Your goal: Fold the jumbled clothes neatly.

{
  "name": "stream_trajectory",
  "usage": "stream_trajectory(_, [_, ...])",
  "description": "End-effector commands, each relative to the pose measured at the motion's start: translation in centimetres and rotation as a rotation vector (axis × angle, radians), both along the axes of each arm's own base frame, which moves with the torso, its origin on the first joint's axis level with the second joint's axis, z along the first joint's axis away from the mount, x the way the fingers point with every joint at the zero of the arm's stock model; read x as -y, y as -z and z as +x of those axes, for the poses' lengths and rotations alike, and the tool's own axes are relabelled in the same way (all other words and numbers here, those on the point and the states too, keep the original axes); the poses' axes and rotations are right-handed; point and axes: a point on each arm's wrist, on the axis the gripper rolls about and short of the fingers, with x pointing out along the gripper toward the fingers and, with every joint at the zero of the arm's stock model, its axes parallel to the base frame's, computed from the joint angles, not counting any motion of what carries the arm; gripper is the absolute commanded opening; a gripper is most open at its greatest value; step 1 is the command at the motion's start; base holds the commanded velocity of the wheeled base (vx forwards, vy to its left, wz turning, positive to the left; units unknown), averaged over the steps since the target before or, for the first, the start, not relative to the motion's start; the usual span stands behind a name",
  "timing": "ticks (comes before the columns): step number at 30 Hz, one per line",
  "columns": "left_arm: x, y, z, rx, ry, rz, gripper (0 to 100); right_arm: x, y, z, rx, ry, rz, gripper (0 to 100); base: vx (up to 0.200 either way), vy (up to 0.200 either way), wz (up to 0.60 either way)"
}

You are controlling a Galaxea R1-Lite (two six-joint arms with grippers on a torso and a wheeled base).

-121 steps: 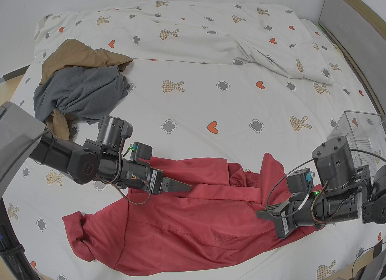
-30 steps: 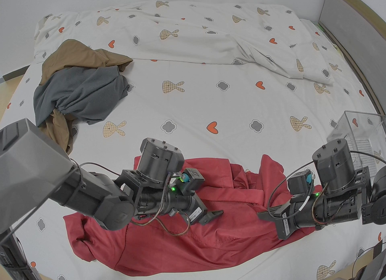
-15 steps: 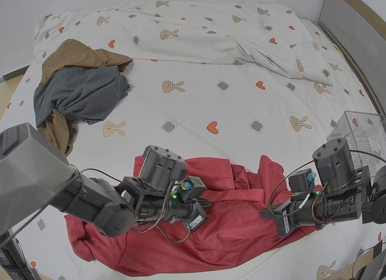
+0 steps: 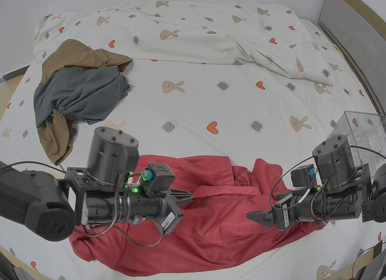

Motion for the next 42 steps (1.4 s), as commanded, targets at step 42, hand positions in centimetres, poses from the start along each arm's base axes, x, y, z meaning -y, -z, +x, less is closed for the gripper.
stream_trajectory(42, [-14.7, -2.9, -1.3, -0.285, -0.172, -0.418, 0, 7.4, 6.0, 14.7, -0.157, 0.246, 0.105, 100, 0.000, 0.000, 0.00])
